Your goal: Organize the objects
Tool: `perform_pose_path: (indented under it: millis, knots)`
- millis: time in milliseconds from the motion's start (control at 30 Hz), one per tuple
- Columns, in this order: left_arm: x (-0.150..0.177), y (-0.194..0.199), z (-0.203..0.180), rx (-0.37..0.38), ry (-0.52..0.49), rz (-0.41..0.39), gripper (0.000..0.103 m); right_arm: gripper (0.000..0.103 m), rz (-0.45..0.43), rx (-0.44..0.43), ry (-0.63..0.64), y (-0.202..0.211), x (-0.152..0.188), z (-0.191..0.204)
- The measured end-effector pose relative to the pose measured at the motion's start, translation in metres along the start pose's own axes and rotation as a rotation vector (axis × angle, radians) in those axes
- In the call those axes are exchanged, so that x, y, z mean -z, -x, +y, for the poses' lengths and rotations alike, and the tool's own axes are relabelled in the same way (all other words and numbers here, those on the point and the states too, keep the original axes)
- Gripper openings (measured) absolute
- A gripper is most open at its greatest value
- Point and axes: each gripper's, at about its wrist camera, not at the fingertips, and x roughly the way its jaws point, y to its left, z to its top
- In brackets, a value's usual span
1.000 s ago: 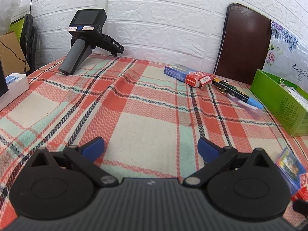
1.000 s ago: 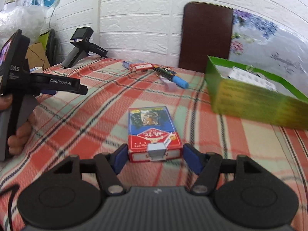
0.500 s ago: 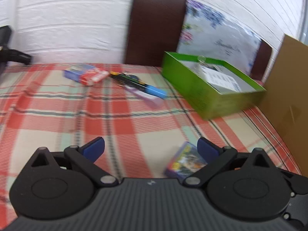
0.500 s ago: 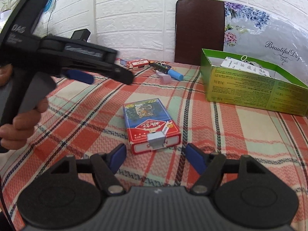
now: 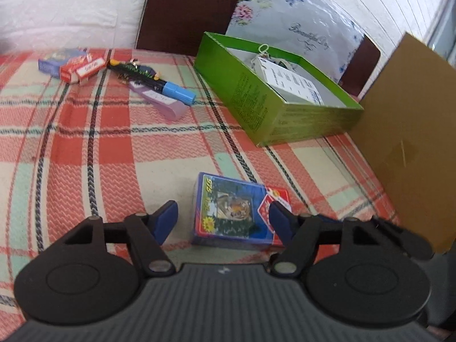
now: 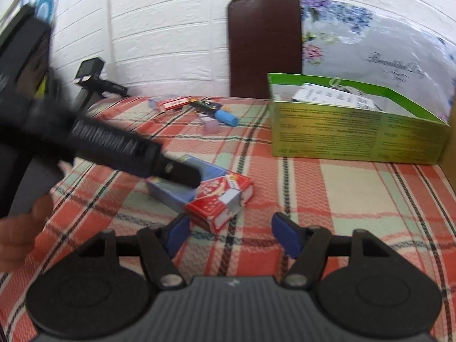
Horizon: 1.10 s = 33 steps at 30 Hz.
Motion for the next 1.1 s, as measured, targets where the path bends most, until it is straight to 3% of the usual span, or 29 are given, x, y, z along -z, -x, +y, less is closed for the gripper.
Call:
perform_pose_path:
  millis: [100, 133, 167, 267, 367, 567, 833, 900, 967, 1100]
  knots:
    - [0.002, -0.004, 0.000, 0.005, 0.004, 0.000, 0.068, 0.067, 0.024, -0.012, 0.038, -0.011, -0.003, 0.007]
    - [0.004, -0.005, -0.002, 0.003, -0.014, 0.001, 0.055, 0.068, 0.028, -0.019, 0.044, -0.015, -0.006, 0.008]
    - [0.006, -0.005, -0.005, 0.000, -0.028, 0.000, 0.055, 0.063, 0.029, -0.030, 0.046, -0.019, -0.008, 0.011]
    - [0.005, 0.004, -0.006, -0.029, -0.012, -0.023, 0.054, 0.059, 0.027, -0.036, 0.044, -0.022, -0.012, 0.018]
    - [-0.007, 0.021, -0.003, 0.017, 0.037, -0.085, 0.054, 0.052, -0.021, -0.017, 0.060, -0.013, -0.011, 0.022]
    - [-0.048, 0.024, -0.036, 0.031, -0.056, -0.173, 0.053, 0.050, -0.157, 0.070, 0.050, 0.002, -0.032, 0.010]
    - [-0.118, -0.016, -0.086, 0.072, -0.139, -0.260, 0.056, 0.053, -0.265, 0.197, -0.019, -0.014, -0.087, -0.050]
    - [-0.132, -0.035, -0.098, 0.033, -0.155, -0.259, 0.063, 0.066, -0.283, 0.279, -0.021, -0.033, -0.102, -0.069]
    - [-0.139, -0.049, -0.102, -0.032, -0.147, -0.244, 0.063, 0.068, -0.268, 0.388, -0.021, -0.052, -0.111, -0.086]
    - [-0.131, -0.055, -0.092, -0.034, -0.130, -0.226, 0.064, 0.069, -0.278, 0.374, -0.158, -0.050, -0.105, -0.117]
